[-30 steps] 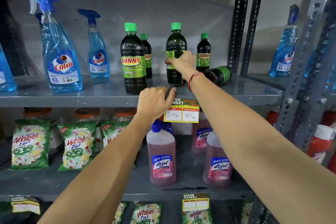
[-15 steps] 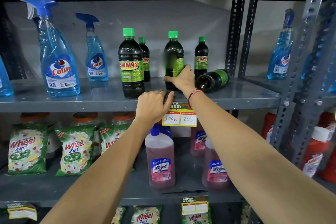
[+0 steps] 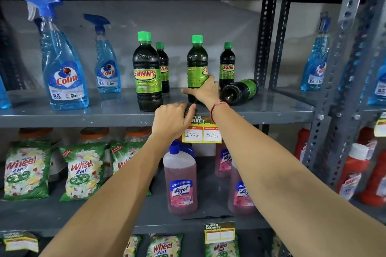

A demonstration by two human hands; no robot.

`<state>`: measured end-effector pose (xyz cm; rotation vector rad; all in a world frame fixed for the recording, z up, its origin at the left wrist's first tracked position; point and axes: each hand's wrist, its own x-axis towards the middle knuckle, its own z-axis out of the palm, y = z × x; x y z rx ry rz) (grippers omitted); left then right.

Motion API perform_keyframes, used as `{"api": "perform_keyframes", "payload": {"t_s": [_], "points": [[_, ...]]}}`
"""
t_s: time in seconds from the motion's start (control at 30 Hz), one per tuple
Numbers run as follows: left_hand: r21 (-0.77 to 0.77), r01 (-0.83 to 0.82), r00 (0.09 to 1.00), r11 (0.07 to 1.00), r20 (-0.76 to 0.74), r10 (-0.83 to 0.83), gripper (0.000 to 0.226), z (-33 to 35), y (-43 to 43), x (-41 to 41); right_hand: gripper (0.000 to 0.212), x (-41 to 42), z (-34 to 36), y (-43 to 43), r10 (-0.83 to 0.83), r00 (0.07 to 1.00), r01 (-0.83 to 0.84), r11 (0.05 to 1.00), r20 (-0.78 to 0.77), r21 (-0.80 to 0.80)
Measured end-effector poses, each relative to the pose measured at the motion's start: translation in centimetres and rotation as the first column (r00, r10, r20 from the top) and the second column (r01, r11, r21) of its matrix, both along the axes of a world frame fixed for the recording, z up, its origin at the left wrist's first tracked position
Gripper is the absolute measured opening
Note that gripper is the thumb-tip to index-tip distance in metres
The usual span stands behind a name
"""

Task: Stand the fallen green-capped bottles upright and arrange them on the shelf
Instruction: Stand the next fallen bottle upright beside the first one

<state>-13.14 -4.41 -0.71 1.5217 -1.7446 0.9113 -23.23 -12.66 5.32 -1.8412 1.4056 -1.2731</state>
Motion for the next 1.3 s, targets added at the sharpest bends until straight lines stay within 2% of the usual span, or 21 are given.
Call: {"api": "perform_keyframes", "payload": {"t_s": [0.07,0.17,0.2,0.23,0.33,0.4,0.47,0.63,0.8,0.9,1.07,1.3], "points": [[-0.008,0.011,1.000,1.000,0.001,-0.011,0.059,0.0,0.1,-0.1,0.093,-0.3,0.3,0.3,0.057,0.991,-0.064,0.996,0.118,0.063],[-0.015,0.008,1.000,1.000,0.001,-0.008,0.060,0.0,0.1,-0.1,0.030,-1.2,0.3,0.4,0.163,0.936,-0.198,0.977,0.312,0.083],[-0.011,0.005,1.000,1.000,-0.001,-0.005,0.061,0.0,0.0,-0.1,0.025,-1.4,0.2,0.4,0.169,0.930,-0.203,0.977,0.326,0.072],[-0.005,0.001,1.000,1.000,-0.002,-0.001,0.062,0.0,0.0,0.0,0.030,-1.5,0.2,0.4,0.163,0.932,-0.192,0.980,0.323,0.059],[0.014,0.009,1.000,1.000,-0.008,-0.009,0.062,0.0,-0.1,0.0,0.076,-1.1,0.0,0.1,0.053,0.986,-0.055,0.998,0.159,0.012],[0.020,0.011,1.000,1.000,-0.012,-0.010,0.062,0.0,-0.2,0.1,0.094,-0.7,-0.1,0.0,0.022,0.993,-0.026,0.999,0.119,0.037],[0.024,0.017,1.000,1.000,-0.013,-0.017,0.062,0.0,-0.2,0.1,0.091,-0.8,0.0,0.1,0.052,0.987,-0.062,0.996,0.155,0.061],[0.013,0.027,1.000,1.000,-0.011,-0.026,0.062,-0.1,-0.2,0.2,0.052,-1.5,0.0,0.3,0.110,0.972,-0.119,0.992,0.207,0.036],[0.031,0.022,1.000,0.999,-0.002,-0.022,0.066,0.1,-0.1,0.2,0.071,-1.1,-0.2,0.3,0.058,0.988,-0.059,0.998,0.141,0.006],[0.050,0.026,1.000,0.998,0.003,-0.026,0.071,0.2,0.1,0.3,0.071,-1.2,0.0,0.5,0.066,0.987,-0.072,0.997,0.150,0.037],[0.071,0.019,0.999,0.997,0.024,-0.021,0.092,0.3,0.3,0.3,0.059,-1.5,0.2,1.1,0.108,0.980,-0.118,0.992,0.168,0.054],[0.085,0.011,0.998,0.996,0.063,-0.017,0.084,0.5,0.6,0.2,0.068,-1.9,-0.3,2.0,0.123,0.987,-0.125,0.992,0.108,0.018]]}}
